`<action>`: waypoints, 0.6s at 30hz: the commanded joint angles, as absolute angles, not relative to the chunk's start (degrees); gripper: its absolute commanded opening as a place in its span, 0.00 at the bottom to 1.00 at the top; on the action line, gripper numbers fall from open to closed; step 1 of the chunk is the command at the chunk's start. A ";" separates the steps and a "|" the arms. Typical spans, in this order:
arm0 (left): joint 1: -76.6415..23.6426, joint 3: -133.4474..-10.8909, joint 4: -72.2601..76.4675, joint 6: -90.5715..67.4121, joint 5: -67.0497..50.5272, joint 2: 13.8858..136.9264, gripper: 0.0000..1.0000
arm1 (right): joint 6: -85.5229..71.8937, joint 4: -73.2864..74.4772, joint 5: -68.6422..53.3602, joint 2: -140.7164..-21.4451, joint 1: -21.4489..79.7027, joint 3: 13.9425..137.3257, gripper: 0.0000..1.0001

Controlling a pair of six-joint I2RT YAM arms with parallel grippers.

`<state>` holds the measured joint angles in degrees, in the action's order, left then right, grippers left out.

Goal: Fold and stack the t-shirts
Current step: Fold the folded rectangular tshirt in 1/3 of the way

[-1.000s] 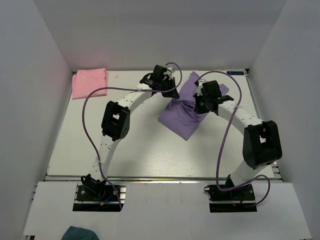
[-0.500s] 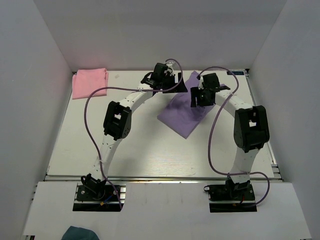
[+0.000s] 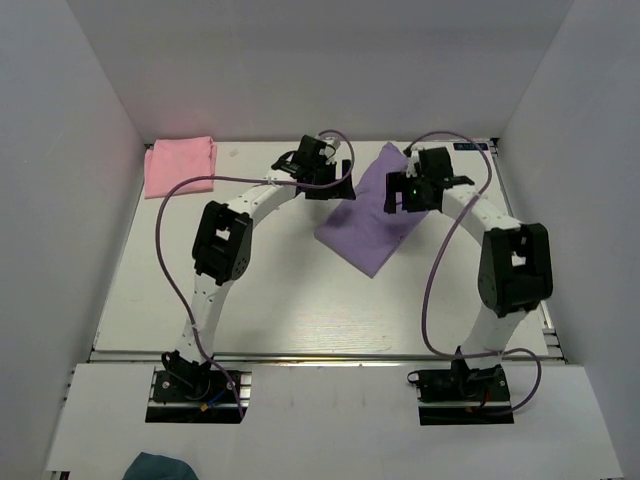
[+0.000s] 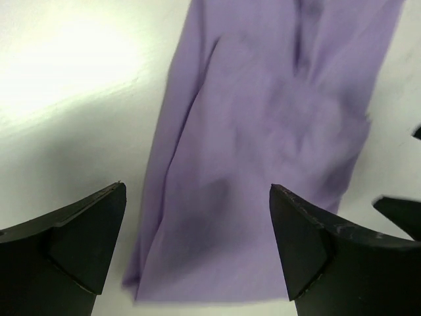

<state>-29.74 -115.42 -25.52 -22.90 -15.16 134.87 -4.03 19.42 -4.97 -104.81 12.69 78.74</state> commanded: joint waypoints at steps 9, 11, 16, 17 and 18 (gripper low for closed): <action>-28.92 -74.33 -31.82 -22.58 0.09 97.67 1.00 | 6.59 10.29 -7.03 -89.74 26.96 62.49 0.90; -28.92 -68.32 -29.54 -23.11 0.78 92.05 1.00 | 7.64 9.49 -6.16 -91.04 30.31 61.96 0.90; -28.92 -55.30 -29.62 -26.10 9.28 77.71 1.00 | 10.63 9.23 -3.08 -95.18 35.23 63.10 0.90; -28.92 -54.07 -29.62 -26.63 11.14 75.00 1.00 | 11.07 9.40 -2.64 -95.79 35.59 63.37 0.90; -28.92 -53.18 -30.32 -26.63 12.38 74.19 1.00 | 11.86 9.32 -2.11 -96.32 36.03 64.07 0.90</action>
